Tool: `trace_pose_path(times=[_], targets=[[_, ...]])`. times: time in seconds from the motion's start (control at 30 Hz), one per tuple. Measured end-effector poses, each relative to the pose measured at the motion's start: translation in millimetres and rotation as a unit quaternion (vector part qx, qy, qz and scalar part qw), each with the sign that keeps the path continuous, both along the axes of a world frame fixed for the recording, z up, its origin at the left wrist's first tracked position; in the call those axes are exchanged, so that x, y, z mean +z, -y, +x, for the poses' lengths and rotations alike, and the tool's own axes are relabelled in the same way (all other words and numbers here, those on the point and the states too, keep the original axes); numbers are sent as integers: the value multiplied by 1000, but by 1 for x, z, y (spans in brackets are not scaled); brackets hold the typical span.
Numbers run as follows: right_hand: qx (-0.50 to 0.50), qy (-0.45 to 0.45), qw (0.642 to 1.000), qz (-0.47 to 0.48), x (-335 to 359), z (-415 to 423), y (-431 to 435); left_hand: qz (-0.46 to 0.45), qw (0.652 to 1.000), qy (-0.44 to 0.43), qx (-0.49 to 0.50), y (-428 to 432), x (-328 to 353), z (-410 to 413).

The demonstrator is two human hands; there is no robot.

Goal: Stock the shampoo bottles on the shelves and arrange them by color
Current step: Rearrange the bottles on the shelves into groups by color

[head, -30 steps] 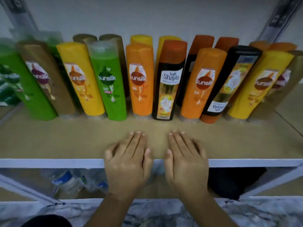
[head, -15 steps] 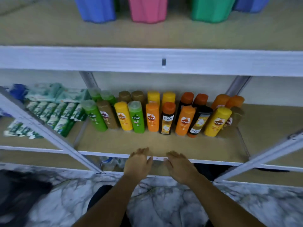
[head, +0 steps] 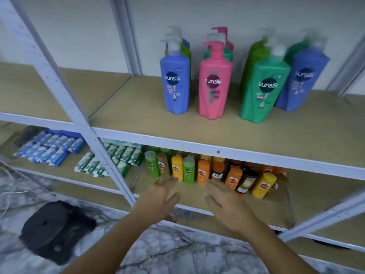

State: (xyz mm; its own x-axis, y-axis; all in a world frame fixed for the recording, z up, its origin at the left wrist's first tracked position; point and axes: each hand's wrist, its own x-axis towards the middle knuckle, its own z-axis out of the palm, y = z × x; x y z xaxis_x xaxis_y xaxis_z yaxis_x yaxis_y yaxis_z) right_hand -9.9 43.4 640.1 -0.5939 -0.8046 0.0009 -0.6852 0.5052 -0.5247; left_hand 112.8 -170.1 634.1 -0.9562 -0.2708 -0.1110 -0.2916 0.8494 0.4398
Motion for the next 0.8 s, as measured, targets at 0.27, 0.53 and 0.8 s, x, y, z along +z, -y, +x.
trace_pose_path(times=[0.27,0.53,0.8], targets=[[-94,-41,992,-67,68,60,85,-41,991,-109,-62,83,72,19],[-132,-57,988,-63,108,61,130,-45,986,-139,-81,126,112,11],[-167,-44,979,-105,121,2,155,-28,990,-133,-44,154,122,-34]])
